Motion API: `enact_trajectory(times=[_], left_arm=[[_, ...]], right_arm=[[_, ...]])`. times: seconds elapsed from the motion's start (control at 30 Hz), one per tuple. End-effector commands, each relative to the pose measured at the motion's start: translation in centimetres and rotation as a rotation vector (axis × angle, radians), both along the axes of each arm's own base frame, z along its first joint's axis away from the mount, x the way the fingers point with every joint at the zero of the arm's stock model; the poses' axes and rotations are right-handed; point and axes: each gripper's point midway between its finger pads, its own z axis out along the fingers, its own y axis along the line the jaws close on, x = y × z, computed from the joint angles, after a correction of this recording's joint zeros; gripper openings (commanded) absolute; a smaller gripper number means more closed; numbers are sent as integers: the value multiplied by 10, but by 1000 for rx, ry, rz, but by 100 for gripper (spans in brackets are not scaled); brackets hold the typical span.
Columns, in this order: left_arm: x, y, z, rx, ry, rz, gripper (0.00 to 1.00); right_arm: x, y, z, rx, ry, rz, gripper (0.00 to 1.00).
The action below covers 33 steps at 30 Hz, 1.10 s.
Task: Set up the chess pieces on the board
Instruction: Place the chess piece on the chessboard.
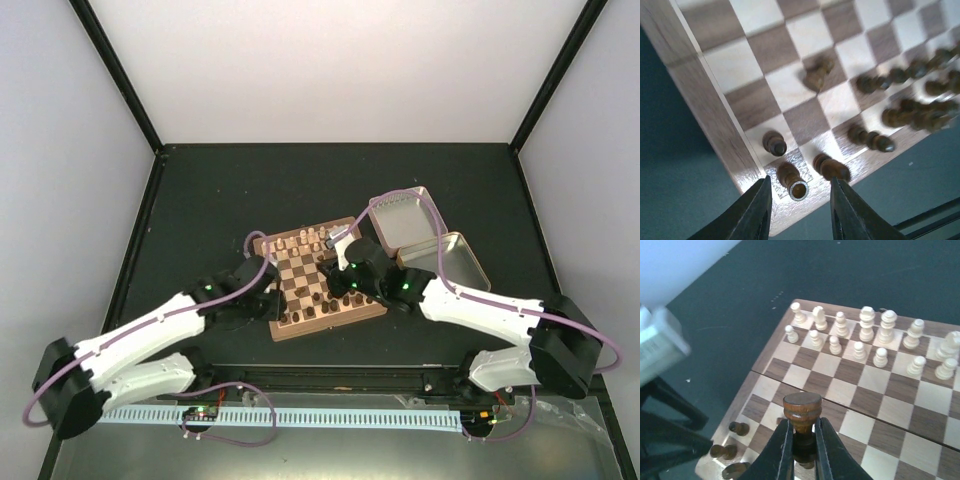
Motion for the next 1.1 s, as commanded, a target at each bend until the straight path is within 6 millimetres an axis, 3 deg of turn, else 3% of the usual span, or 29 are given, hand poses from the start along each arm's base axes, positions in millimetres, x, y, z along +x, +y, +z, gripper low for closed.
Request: enact_trajectory(times=[0.0, 0.13, 0.27, 0.43, 0.6, 0.67, 0.83, 1.07], left_arm=[[27, 12, 56, -85, -218, 131, 35], [43, 9, 111, -306, -394, 192, 49], [49, -8, 167, -556, -490, 166, 62], [43, -34, 203, -758, -484, 15, 74], [34, -49, 206, -825, -432, -98, 75], [32, -54, 202, -829, -406, -130, 68], [28, -60, 194, -832, -349, -171, 39], [25, -63, 184, -819, -314, -195, 26]], right_arm=[[-13, 12, 19, 63, -67, 142, 4], [-24, 22, 41, 126, -147, 247, 5], [-36, 30, 63, 174, -236, 357, 5], [-47, 39, 78, 184, -286, 467, 5], [-50, 44, 78, 172, -281, 500, 6], [-48, 44, 79, 171, -274, 489, 6], [-40, 43, 77, 163, -264, 441, 6], [-30, 42, 79, 161, -243, 378, 6]])
